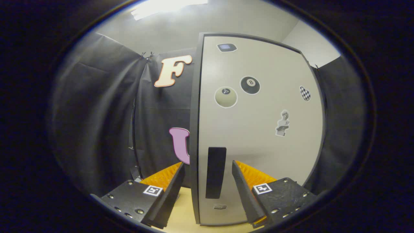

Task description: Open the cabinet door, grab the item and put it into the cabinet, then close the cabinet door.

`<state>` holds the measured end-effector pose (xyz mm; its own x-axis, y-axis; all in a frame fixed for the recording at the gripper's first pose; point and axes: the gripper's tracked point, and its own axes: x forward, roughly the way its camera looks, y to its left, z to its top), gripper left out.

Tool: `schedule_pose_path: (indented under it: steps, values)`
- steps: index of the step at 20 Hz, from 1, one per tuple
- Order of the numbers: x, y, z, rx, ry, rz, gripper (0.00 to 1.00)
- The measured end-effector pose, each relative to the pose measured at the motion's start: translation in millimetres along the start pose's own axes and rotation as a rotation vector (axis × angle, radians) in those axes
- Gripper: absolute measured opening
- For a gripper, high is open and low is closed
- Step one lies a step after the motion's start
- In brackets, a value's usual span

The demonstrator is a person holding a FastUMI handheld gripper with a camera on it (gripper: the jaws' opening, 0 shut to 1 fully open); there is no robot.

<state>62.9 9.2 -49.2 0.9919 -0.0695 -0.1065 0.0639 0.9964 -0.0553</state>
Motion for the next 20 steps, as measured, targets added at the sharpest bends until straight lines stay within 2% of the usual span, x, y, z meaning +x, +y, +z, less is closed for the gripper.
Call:
schedule_pose_path:
  steps: [5,9,12,14,17,18,20]
  values:
    - [25,-13,-12,0.003,0.042,-0.061,0.70]
    - [39,-13,-22,-0.002,0.082,-0.077,0.69]
    - [40,-16,-25,0.004,0.087,-0.104,0.35]
    - [36,-13,-22,0.000,0.080,-0.107,0.35]
    - [39,-12,-24,-0.027,0.074,-0.106,0.30]
    - [39,-12,-24,-0.029,0.075,-0.100,0.24]
    - [43,-16,-26,-0.017,0.085,-0.084,0.24]
